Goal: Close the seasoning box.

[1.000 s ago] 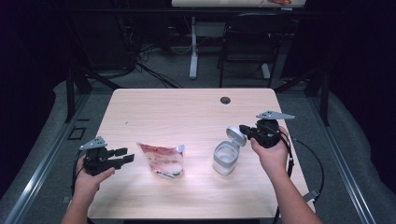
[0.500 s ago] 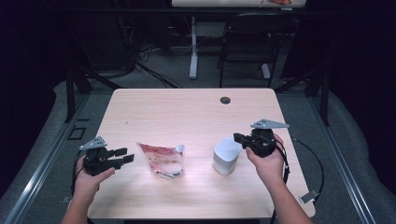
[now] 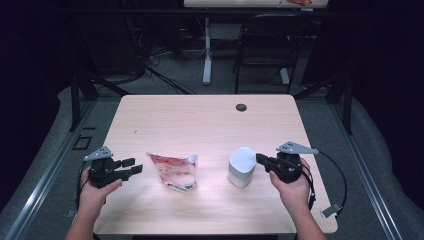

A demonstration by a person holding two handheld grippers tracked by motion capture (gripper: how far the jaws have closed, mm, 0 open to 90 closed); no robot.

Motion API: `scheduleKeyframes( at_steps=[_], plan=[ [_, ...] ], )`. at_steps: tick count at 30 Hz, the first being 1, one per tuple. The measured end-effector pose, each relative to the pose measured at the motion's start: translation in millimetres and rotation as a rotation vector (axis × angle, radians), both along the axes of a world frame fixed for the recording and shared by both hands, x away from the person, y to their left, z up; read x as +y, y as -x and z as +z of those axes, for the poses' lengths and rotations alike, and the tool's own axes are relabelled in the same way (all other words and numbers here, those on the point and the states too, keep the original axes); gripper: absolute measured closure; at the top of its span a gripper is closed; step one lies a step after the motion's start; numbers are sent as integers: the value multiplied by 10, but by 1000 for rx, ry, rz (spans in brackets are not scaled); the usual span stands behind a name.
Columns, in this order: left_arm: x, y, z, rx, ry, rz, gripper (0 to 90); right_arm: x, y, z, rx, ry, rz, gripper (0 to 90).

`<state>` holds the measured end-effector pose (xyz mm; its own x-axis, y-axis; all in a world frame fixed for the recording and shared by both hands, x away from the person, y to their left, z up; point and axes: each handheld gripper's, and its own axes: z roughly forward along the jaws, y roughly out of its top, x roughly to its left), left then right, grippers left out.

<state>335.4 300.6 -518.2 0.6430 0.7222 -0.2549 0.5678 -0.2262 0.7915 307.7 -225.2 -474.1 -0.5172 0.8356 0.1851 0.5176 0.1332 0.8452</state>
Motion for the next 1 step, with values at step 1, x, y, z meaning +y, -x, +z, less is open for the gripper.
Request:
scheduleKeyframes(
  at_steps=[1],
  plan=[
    [1,0,-1,1,0,1,488,-11,25,-19,-2,-1,-3,891]
  ],
)
